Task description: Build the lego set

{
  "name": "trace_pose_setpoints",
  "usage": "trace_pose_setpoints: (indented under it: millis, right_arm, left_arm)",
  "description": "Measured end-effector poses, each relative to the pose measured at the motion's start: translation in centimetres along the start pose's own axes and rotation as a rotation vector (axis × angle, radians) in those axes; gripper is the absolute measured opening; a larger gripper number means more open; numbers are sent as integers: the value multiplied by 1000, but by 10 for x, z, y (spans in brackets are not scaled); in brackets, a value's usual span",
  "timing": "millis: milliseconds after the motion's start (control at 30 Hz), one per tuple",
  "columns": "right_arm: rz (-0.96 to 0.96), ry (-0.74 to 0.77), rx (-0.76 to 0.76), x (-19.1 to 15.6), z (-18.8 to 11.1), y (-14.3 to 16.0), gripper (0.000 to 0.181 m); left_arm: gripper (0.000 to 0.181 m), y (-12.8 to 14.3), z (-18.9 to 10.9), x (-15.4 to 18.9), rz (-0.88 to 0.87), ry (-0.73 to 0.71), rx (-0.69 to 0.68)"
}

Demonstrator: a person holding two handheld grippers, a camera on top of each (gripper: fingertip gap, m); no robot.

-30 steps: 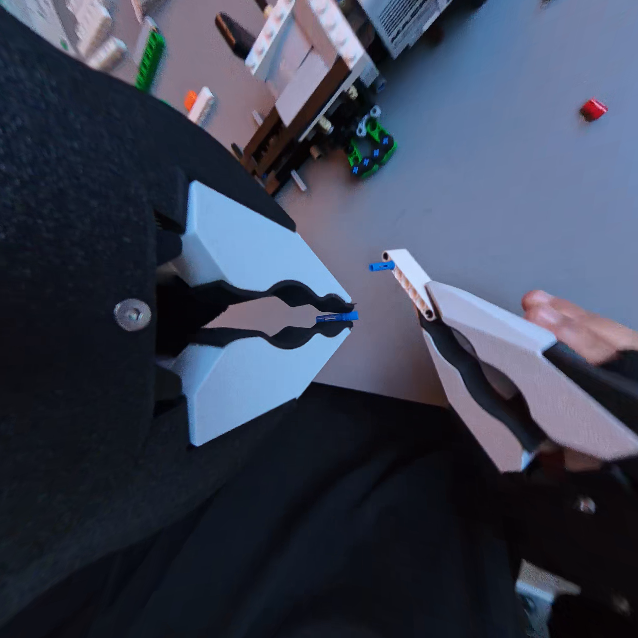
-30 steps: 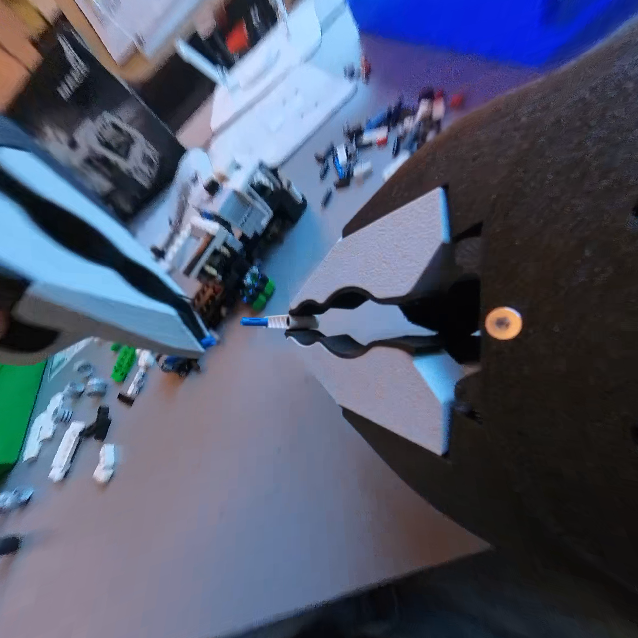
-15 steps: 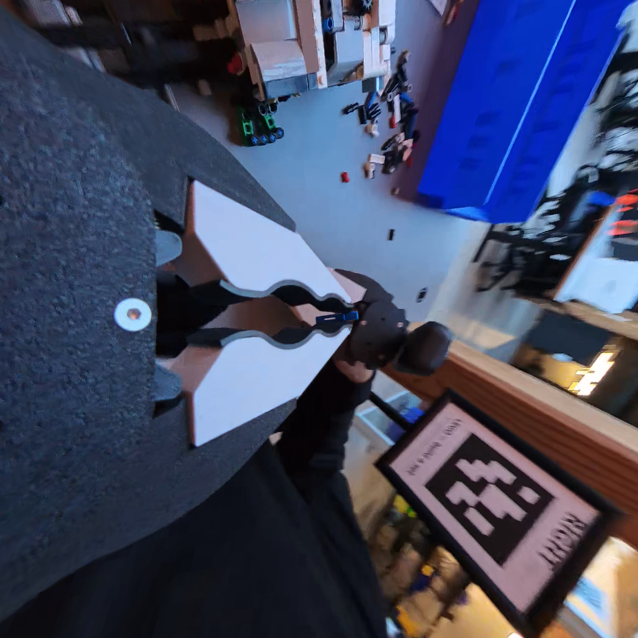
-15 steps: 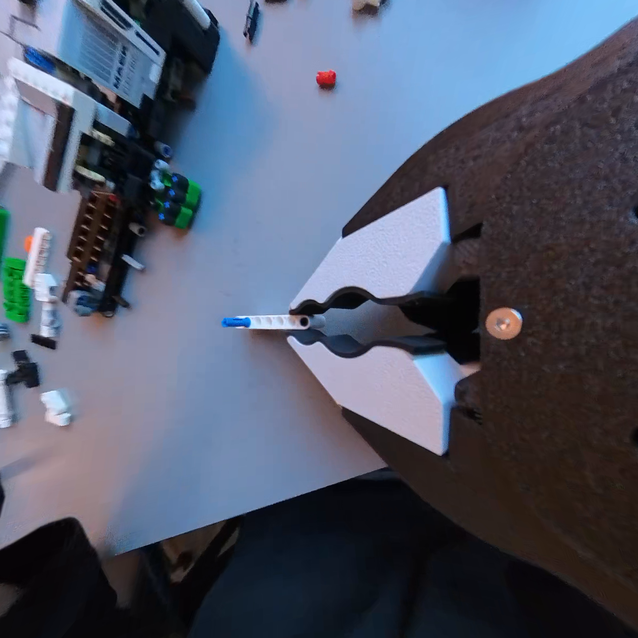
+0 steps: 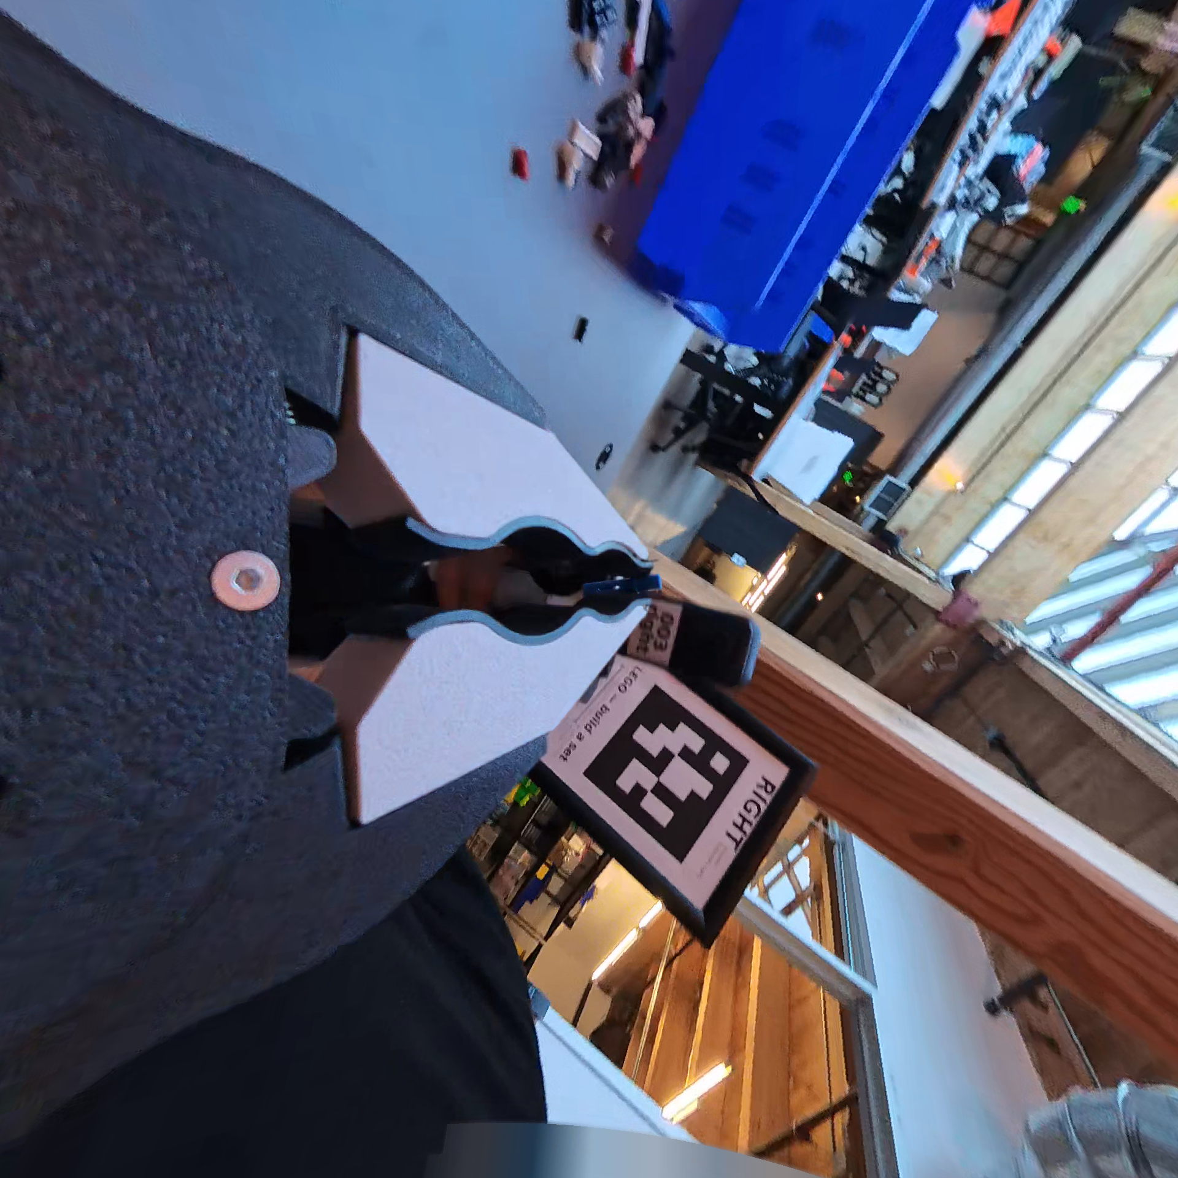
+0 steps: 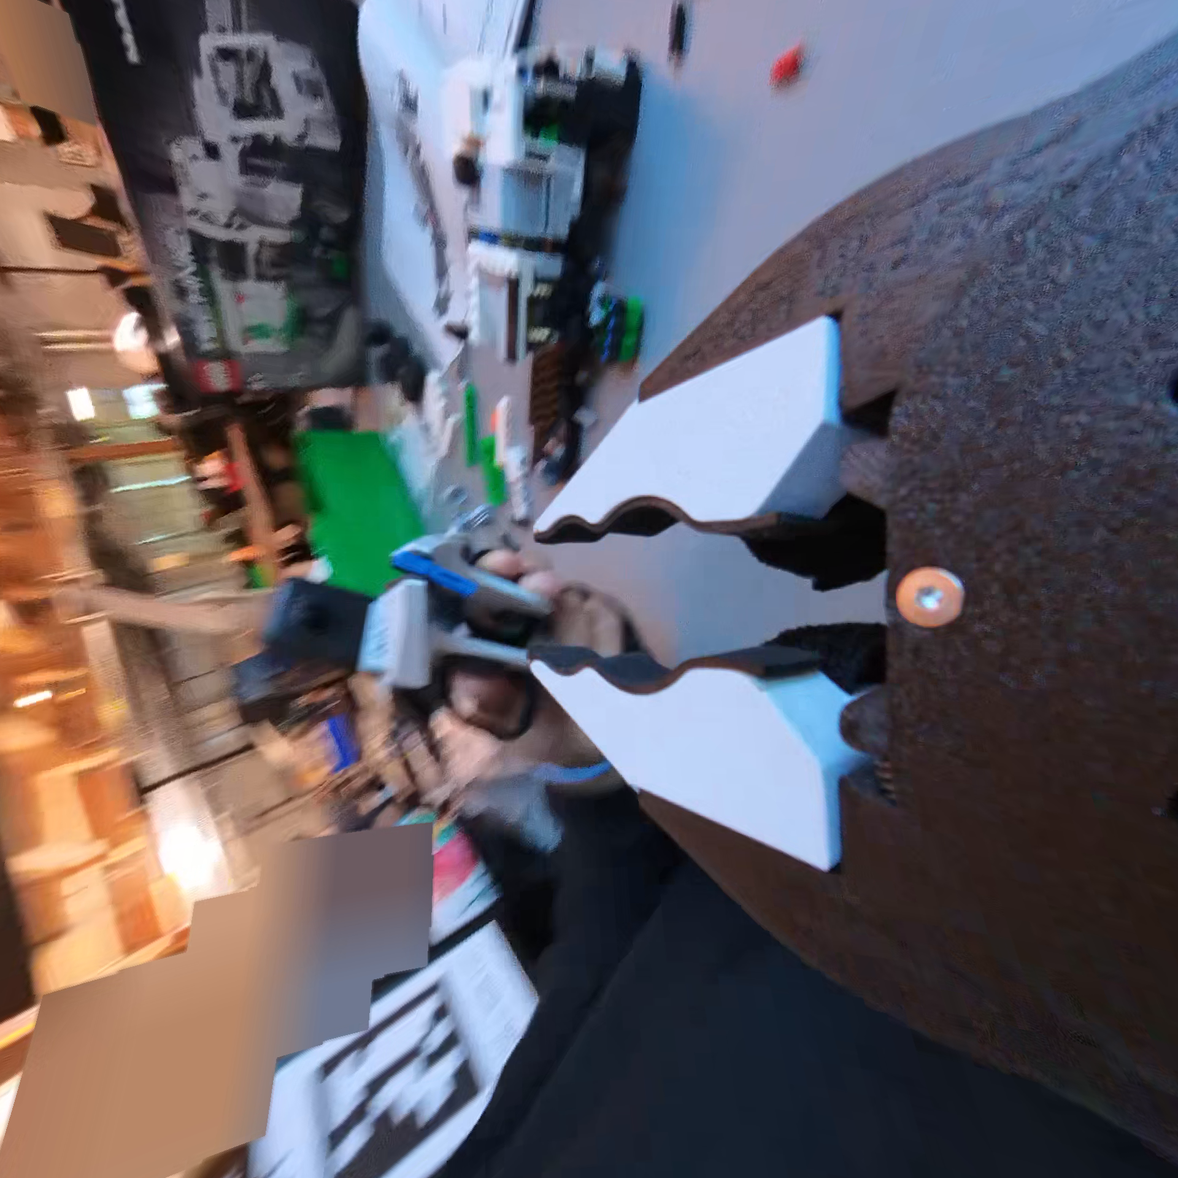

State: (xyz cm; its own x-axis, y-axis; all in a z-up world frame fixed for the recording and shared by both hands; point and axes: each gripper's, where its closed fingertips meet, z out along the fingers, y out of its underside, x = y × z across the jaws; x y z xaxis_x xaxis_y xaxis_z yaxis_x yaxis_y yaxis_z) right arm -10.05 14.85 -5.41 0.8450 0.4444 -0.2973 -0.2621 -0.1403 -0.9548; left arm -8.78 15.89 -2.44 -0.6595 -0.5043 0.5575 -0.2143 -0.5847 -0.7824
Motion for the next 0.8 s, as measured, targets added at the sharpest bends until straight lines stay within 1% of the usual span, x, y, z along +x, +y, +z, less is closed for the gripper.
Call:
trace_pose_setpoints:
  millis: [67,133,167,267,400,467,533,600,667,733,800]
  right_arm:
    - [112,-87,93,-11,-1,-13,31]
    - [154,-135,149,-16,0,-20,29]
    - [166,-156,173,-18,-1,-24,22]
    - [156,-152,158,-18,-2,-22,7]
    - [93,-128,84,-18,-4,-13,3]
    - [34,-118,24,-21,-6,-8,3]
    - [-46,-94,-92,-21,-7,4,3]
    - [-162,-24,-218,-15,-8,18,3]
    - [-264,30,-342,-8,-9,29,3]
    - [-343,44,-434,-6,-10,37,3]
    - [-407,33,-525,-7,-9,46,3]
  left_arm:
    - [2,3,4,9,18,50,10]
    - [3,8,9,16,22,83,2]
    - [3,10,10,17,21,84,1]
    - [3,13,11,22,5,113,3]
    - [3,22,9,23,66,99,-61]
    - [3,28,6,25,98,104,-124]
    - [3,40,1,22,184,87,-245]
    - [5,53,-6,12,341,21,-400]
    - [14,59,-12,2,526,-51,-517]
    - [15,61,-14,2,638,-61,-605]
    - [15,67,-16,3,707,-53,-709]
